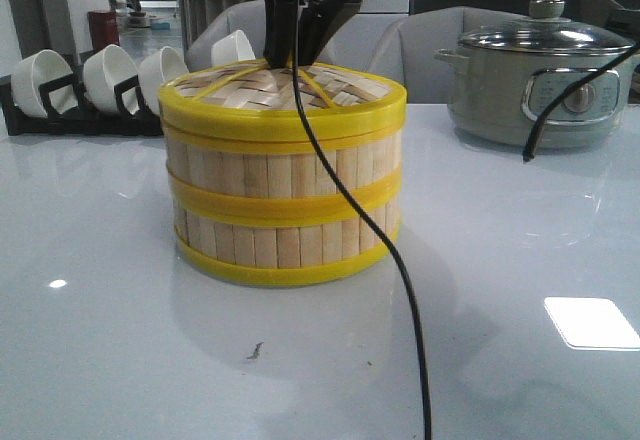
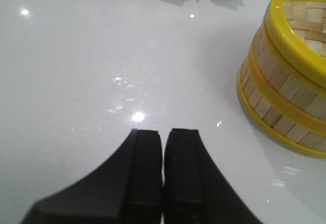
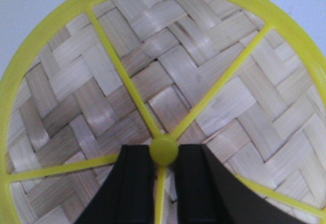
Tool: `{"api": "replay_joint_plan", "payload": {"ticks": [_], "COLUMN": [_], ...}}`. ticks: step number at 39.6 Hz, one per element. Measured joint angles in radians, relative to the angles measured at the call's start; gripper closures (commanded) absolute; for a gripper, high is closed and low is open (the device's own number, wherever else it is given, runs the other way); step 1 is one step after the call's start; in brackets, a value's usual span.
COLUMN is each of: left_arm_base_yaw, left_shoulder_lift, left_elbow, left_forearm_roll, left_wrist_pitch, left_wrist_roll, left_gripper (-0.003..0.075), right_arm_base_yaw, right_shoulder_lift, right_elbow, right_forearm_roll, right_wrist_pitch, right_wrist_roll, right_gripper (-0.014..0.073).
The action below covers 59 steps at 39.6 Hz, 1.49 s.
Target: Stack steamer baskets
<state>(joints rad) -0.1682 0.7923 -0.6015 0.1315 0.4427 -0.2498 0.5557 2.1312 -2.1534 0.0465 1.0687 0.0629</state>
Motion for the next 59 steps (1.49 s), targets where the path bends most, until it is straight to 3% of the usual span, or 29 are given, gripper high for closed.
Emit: {"api": "replay_joint_plan", "payload": {"ticks": [4, 23, 35, 42, 59], "left_arm_base_yaw": [0.000, 0.000, 0.000, 0.000, 0.000], "left_shoulder_lift": [0.000, 0.000, 0.000, 0.000, 0.000], "left_elbow": [0.000, 0.000, 0.000, 0.000, 0.000], "left_forearm_roll": [0.000, 0.000, 0.000, 0.000, 0.000], "left_wrist_pitch": [0.000, 0.000, 0.000, 0.000, 0.000], "left_wrist_roll": [0.000, 0.000, 0.000, 0.000, 0.000], "left_gripper": [0.0612, 0.0612, 0.0612, 0.0612, 0.0612], "right_arm_base_yaw": [0.003, 0.001, -0.119, -0.223, -0.532], "right_shoulder_lift": [0.000, -0.088, -0.226, -0.405, -0.973], "right_elbow": [0.000, 0.000, 0.062, 0.279, 1.020], "right_forearm_roll": [0.002, -0.028, -0.060, -0.062, -0.066], "right_wrist_pitch": [0.000, -0.028, -0.069, -0.190, -0.618], "right_wrist_roll": [0.000, 0.000, 0.000, 0.000, 0.000], "right_gripper": [0.0151, 0.0160, 0.0160, 0.0160, 0.0160]}}
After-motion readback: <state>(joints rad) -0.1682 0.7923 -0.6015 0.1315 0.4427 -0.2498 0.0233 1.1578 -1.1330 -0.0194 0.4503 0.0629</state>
